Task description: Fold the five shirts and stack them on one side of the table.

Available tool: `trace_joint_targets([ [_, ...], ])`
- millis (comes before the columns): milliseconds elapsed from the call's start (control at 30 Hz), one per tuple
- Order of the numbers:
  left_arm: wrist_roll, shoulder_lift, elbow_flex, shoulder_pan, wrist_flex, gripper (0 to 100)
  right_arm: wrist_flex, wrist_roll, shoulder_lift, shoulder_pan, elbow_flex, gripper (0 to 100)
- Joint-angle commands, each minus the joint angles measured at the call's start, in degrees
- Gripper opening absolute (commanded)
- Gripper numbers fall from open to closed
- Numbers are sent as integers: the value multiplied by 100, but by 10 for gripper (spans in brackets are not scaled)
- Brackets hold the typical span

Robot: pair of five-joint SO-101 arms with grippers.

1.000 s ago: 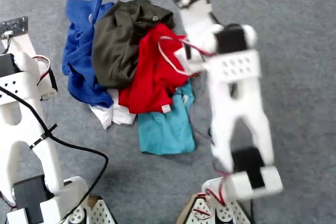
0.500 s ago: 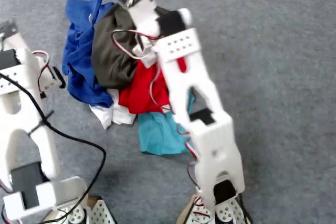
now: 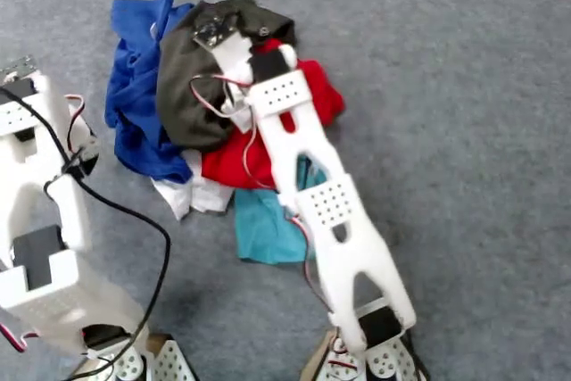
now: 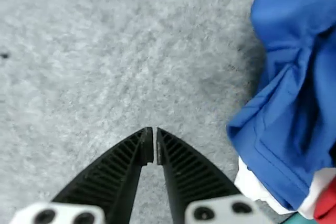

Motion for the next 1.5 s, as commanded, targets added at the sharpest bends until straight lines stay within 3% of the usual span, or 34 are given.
trace_joint_targets([
  [0, -79, 22, -501, 264, -26, 19, 79, -167, 119, 233, -734, 17],
  [167, -88, 22, -686, 527, -18, 19, 404, -176, -576, 673, -699, 5],
  [367, -88, 22, -774, 536, -18, 19, 404, -70, -2527, 1622, -391, 5],
  [633, -88, 66, -774, 580, -70, 20, 396, 457, -4716, 3538, 1692, 5],
  [767, -79, 31, -774, 1020, -70, 20, 360, 862, -5138, 4215, 2888, 5],
  [1000, -44, 66, -1503, 2734, -44, 39, 281, 1002, -5174, 4796, 3530, 5],
  [1133, 440, 84, -1591, 3420, -193, 194, 325, 1002, -5174, 4892, 3565, 5],
  [1233, 1073, 321, -1231, 3701, -914, 242, 325, 1002, -5156, 4866, 3574, 5],
  [1333, 1231, 1174, -703, 3798, -1943, 242, 325, 967, -5156, 4778, 3574, 5],
  [1467, 1213, 2299, -1037, 3692, -1802, 217, 316, 967, -5156, 4690, 3565, 5],
])
